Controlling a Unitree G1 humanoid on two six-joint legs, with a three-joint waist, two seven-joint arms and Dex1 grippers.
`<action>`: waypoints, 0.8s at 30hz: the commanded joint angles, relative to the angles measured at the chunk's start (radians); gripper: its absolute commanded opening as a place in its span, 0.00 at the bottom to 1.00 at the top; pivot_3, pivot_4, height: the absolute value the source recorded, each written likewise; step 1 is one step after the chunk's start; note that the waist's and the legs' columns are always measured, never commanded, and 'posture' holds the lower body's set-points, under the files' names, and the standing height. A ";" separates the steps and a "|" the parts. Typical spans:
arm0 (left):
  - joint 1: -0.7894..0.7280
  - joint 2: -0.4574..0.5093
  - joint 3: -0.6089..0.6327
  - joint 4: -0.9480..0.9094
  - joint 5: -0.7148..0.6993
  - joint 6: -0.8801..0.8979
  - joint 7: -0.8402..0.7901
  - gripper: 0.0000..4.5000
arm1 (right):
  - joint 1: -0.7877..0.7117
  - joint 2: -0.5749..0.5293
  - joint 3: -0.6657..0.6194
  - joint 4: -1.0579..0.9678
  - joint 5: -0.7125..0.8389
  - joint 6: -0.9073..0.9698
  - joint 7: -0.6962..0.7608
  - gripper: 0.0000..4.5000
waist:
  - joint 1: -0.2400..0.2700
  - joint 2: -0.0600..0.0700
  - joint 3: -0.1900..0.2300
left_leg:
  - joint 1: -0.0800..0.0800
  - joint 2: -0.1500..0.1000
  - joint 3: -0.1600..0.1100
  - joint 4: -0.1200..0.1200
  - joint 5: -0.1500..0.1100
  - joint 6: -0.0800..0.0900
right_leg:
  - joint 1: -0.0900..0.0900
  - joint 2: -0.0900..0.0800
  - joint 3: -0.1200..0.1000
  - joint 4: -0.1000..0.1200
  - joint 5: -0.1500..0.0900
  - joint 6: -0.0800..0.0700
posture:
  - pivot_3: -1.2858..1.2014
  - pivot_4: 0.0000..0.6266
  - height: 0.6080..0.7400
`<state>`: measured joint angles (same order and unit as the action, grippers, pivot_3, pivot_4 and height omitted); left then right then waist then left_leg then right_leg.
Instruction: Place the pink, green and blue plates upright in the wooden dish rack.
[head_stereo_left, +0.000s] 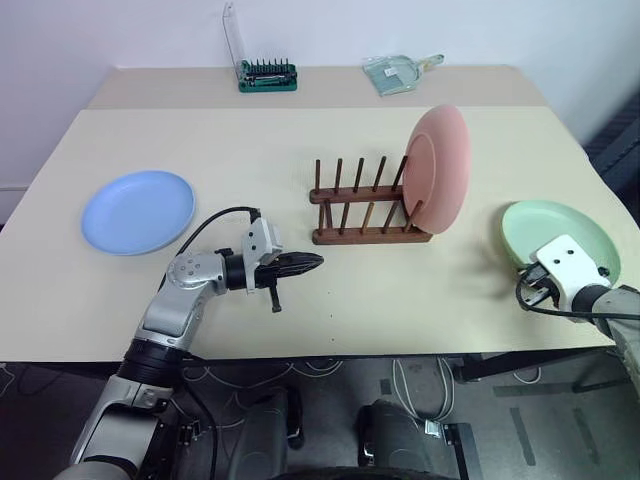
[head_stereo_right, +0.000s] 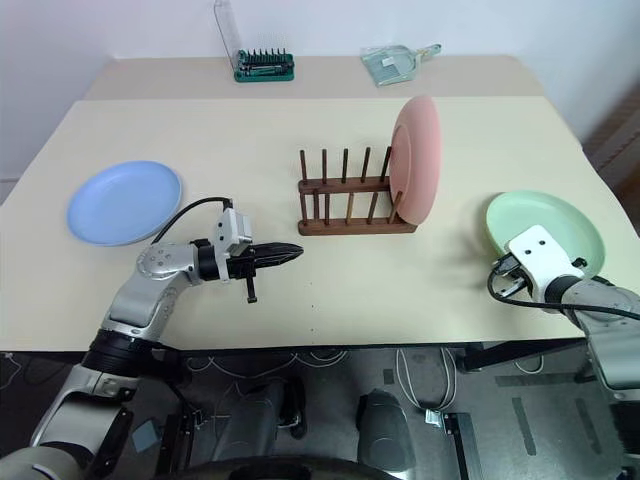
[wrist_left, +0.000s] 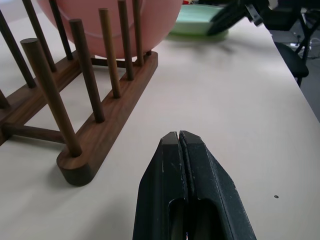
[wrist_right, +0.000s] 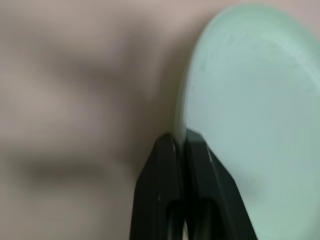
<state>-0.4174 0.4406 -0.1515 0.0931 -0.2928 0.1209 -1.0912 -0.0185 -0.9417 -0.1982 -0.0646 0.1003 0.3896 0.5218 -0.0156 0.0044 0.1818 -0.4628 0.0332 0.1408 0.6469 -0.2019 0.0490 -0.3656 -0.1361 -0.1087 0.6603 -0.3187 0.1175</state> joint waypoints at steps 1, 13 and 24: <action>0.003 -0.002 0.002 0.002 0.000 -0.028 -0.008 0.00 | -0.095 -0.025 0.001 0.041 -0.157 -0.165 -0.130 0.00 | -0.002 0.000 0.000 | 0.000 0.000 0.000 0.000 0.000 -0.001 | 0.000 0.000 0.000 0.000 0.000 0.000 | 0.52 0.24 0.97; 0.000 -0.020 -0.001 0.054 0.015 -0.073 -0.017 0.00 | -0.514 0.073 -0.029 -0.148 -0.026 -0.336 -0.121 0.00 | -0.003 0.001 0.000 | 0.000 0.000 0.000 0.000 0.001 -0.002 | -0.001 0.001 0.001 0.001 0.000 0.000 | 0.52 0.24 0.97; 0.008 -0.031 0.001 0.051 0.020 -0.077 -0.006 0.00 | -0.612 0.227 -0.070 -0.489 0.899 0.215 0.007 0.00 | 0.004 -0.001 0.000 | -0.001 0.000 -0.001 0.000 0.000 0.001 | 0.001 -0.001 -0.001 0.000 0.000 0.000 | 0.52 0.24 0.97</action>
<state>-0.4092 0.4111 -0.1550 0.1597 -0.2703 0.0564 -1.1017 -0.6339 -0.7201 -0.2197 -0.4996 0.8725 0.5571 0.5280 -0.0117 0.0035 0.1822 -0.4635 0.0335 0.1398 0.6468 -0.2025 0.0501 -0.3647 -0.1369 -0.1096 0.6600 -0.3186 0.1172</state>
